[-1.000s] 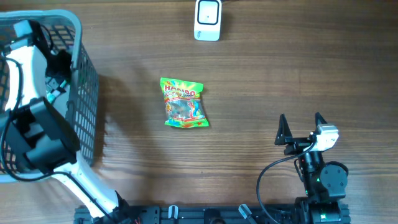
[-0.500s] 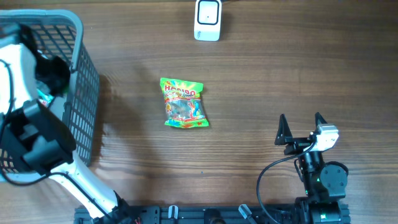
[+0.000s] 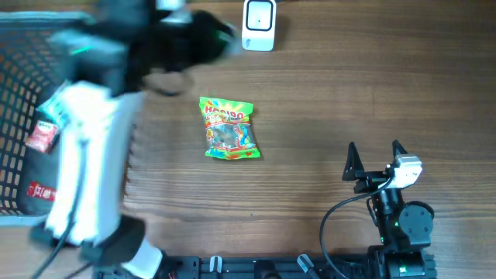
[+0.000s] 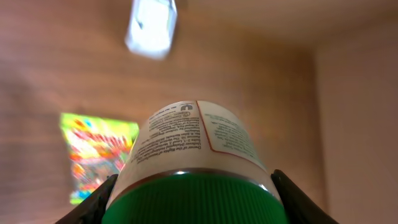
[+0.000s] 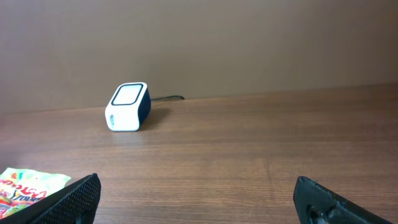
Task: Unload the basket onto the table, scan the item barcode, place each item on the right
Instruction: 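Grasp the green-lidded jar in the basket and set it beside the bag, then grasp the mint-green wipes pack and place it between bag and jar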
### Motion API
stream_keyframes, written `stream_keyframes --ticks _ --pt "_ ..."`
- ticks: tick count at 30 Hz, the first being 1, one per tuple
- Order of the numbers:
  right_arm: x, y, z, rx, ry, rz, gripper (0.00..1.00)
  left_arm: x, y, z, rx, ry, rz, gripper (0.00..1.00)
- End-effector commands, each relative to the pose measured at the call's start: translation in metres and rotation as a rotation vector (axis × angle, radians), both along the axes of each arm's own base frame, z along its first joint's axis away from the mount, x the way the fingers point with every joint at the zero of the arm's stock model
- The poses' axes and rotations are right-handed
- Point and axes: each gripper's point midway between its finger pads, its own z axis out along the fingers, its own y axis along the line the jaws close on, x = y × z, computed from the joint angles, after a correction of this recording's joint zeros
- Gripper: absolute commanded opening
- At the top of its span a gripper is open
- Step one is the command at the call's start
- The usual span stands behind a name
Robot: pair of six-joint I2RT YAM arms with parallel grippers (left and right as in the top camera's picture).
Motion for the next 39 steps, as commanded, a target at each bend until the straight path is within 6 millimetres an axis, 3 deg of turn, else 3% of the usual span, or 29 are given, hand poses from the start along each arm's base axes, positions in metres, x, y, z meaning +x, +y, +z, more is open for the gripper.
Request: stream_keyframes --ticks 1,2,4,7,10,12,13,14,16,18,19,20,21,23,24,26,28,29,30,32,34,36,39 --pt "0.000 0.000 0.001 0.014 -0.002 -0.001 1.00 0.005 -0.065 -0.099 0.136 0.217 -0.083 0.45" --pt "0.000 0.000 0.001 0.014 -0.002 -0.001 1.00 0.007 -0.083 -0.139 0.172 0.310 -0.087 0.44" --pt "0.000 0.000 0.001 0.014 -0.002 -0.001 1.00 0.010 -0.100 -0.204 0.213 0.477 0.010 0.45" --pt "0.000 0.000 0.001 0.014 -0.002 -0.001 1.00 0.011 -0.115 -0.268 0.203 0.666 0.261 0.45" --pt "0.000 0.000 0.001 0.014 -0.002 -0.001 1.00 0.007 -0.133 -0.315 0.220 0.734 0.343 0.50" --pt "0.000 0.000 0.001 0.014 -0.002 -0.001 1.00 0.003 -0.137 -0.319 0.244 0.716 0.332 0.61" --pt "0.000 0.000 0.001 0.014 -0.003 -0.001 1.00 0.002 -0.140 -0.310 0.244 0.692 0.294 0.68" --pt "0.000 0.000 0.001 0.014 -0.002 -0.001 1.00 0.002 -0.140 -0.296 0.242 0.672 0.260 1.00" --pt "0.000 0.000 0.001 0.014 -0.002 -0.001 1.00 0.003 -0.139 -0.252 0.213 0.600 0.193 1.00" --pt "0.000 0.000 0.001 0.014 -0.002 -0.001 1.00 0.007 -0.127 -0.186 0.174 0.468 0.165 1.00" --pt "0.000 0.000 0.001 0.014 -0.002 -0.001 1.00 0.011 -0.103 -0.148 0.197 0.366 0.221 1.00" --pt "0.000 0.000 0.001 0.014 -0.002 -0.001 1.00 0.012 -0.061 -0.099 0.240 0.229 0.319 1.00" --pt "0.000 0.000 0.001 0.014 -0.002 -0.001 1.00 0.011 -0.029 -0.070 0.273 0.144 0.397 1.00" --pt "0.000 0.000 0.001 0.014 -0.002 -0.001 1.00 0.001 0.068 0.002 0.336 -0.062 0.647 1.00" --pt "0.000 0.000 0.001 0.014 -0.002 -0.001 1.00 -0.007 0.121 0.029 0.346 -0.123 0.786 1.00" --pt "0.000 0.000 0.001 0.014 -0.002 -0.001 1.00 -0.021 0.187 0.041 0.332 -0.103 0.961 1.00" --pt "0.000 0.000 0.001 0.014 -0.003 -0.001 1.00 -0.027 0.250 0.031 0.236 -0.012 1.178 1.00" --pt "0.000 0.000 0.001 0.014 -0.003 -0.001 1.00 -0.034 0.294 0.008 0.137 0.106 1.363 1.00" --pt "0.000 0.000 0.001 0.014 -0.002 -0.001 1.00 -0.039 0.311 -0.005 0.103 0.161 1.442 1.00" --pt "0.000 0.000 0.001 0.014 -0.003 -0.001 0.99 -0.050 0.349 -0.056 0.028 0.339 1.668 1.00" --pt "0.000 0.000 0.001 0.014 -0.003 -0.001 1.00 -0.047 0.370 -0.111 -0.009 0.439 1.778 1.00" --pt "0.000 0.000 0.001 0.014 -0.003 -0.001 1.00 -0.026 0.386 -0.170 -0.090 0.438 1.810 1.00" --pt "0.000 0.000 0.001 0.014 -0.002 -0.001 1.00 -0.006 0.401 -0.215 -0.119 0.356 1.821 1.00"
